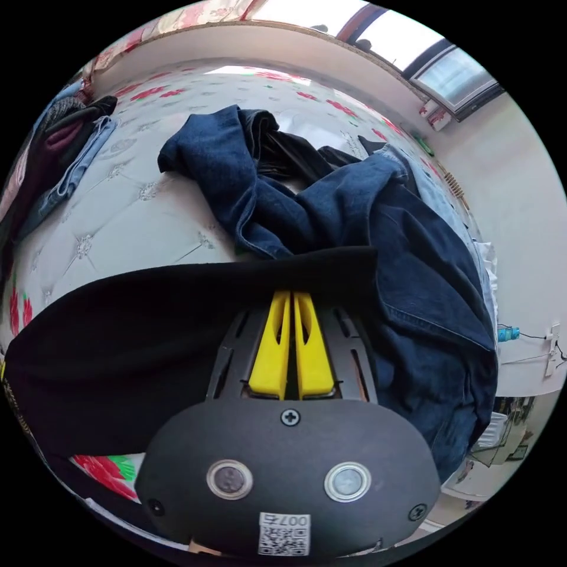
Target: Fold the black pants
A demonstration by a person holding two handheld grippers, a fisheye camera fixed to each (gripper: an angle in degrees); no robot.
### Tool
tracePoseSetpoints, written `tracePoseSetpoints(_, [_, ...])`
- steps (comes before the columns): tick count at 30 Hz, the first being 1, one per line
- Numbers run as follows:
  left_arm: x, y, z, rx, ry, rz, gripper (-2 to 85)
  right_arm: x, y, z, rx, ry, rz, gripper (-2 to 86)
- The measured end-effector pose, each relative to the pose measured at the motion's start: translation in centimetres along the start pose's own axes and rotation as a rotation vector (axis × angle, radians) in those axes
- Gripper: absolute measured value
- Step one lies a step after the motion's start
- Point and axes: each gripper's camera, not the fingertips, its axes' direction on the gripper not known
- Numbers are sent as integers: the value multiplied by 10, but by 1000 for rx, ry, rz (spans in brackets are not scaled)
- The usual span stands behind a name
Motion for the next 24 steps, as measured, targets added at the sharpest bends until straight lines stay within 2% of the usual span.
tracePoseSetpoints(3, [-12,3,-5,-8,86,-47,-8,15,3,-11,-32,-168,30,-2])
tracePoseSetpoints(6, [-17,25,-39,79,105,-75,-6,26,37,-50,109,-291,51,-2])
tracePoseSetpoints(12, [-7,129,-104,130,171,-46,-7,13,161,-107,146,-503,-135,-2])
tracePoseSetpoints(16, [9,204,-113,47,179,-3,-7,-17,255,-119,29,-583,-326,-2])
tracePoseSetpoints(20, [29,267,-67,-221,128,31,-9,-51,309,-95,-153,-543,-448,-2])
tracePoseSetpoints(21, [27,276,-71,-126,145,21,-9,-62,318,-78,-255,-524,-482,-1])
tracePoseSetpoints(22, [25,276,-71,-129,157,10,-9,-68,320,-68,-313,-516,-492,-1])
tracePoseSetpoints(24, [8,258,-76,-170,246,-53,-8,-65,307,-78,-251,-537,-490,-1])
